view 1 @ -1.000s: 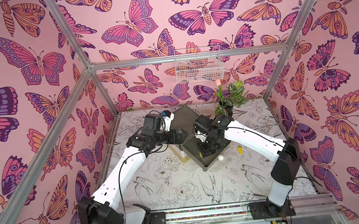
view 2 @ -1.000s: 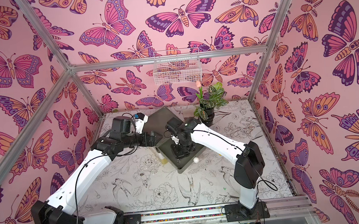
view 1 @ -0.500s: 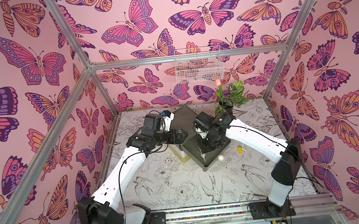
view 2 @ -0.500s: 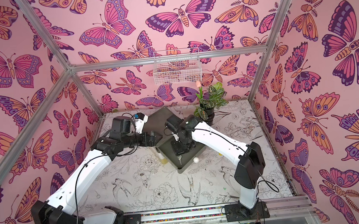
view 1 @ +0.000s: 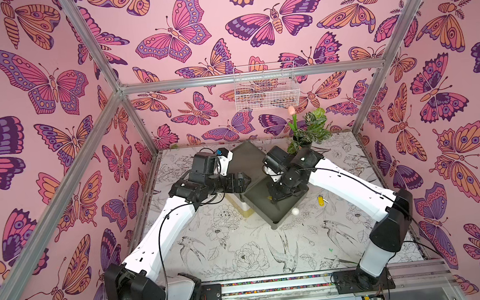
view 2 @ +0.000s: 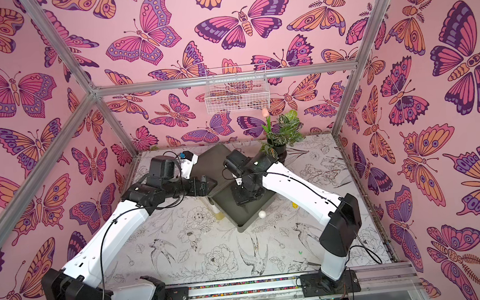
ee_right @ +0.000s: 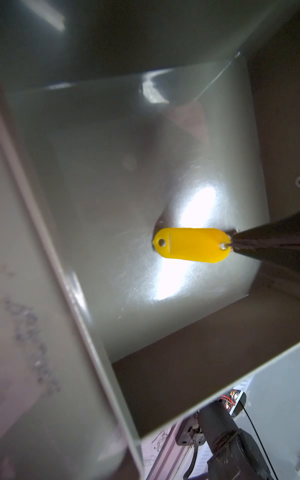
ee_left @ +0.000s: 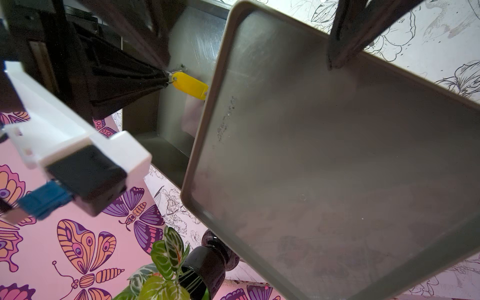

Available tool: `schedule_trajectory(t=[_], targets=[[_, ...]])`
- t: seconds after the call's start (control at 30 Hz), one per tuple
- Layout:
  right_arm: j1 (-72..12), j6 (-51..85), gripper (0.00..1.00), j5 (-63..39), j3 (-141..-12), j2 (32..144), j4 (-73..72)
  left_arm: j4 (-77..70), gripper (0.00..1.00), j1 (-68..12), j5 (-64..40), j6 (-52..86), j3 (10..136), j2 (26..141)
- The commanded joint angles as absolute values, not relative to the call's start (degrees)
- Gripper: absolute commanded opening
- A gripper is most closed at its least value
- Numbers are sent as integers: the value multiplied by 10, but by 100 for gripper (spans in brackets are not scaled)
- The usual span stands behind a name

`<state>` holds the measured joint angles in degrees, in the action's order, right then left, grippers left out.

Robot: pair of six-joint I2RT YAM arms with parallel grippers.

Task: Take the keys out of the drawer
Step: Pick up the key from the drawer.

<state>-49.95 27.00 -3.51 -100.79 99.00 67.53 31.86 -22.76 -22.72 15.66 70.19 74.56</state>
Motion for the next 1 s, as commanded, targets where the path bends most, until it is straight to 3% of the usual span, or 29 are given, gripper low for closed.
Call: schedule_trajectory(t=[0.0, 0.53, 0.97], targets=[[-497, 271, 0, -15, -1026, 969, 666, 340, 100, -222, -236, 158, 704, 725], [-498, 281, 0, 28, -1005, 904, 602, 287, 100, -226, -314, 176, 701, 682], [-448, 254, 0, 16, -1096, 906, 613, 226, 100, -256, -395, 168, 687, 643]])
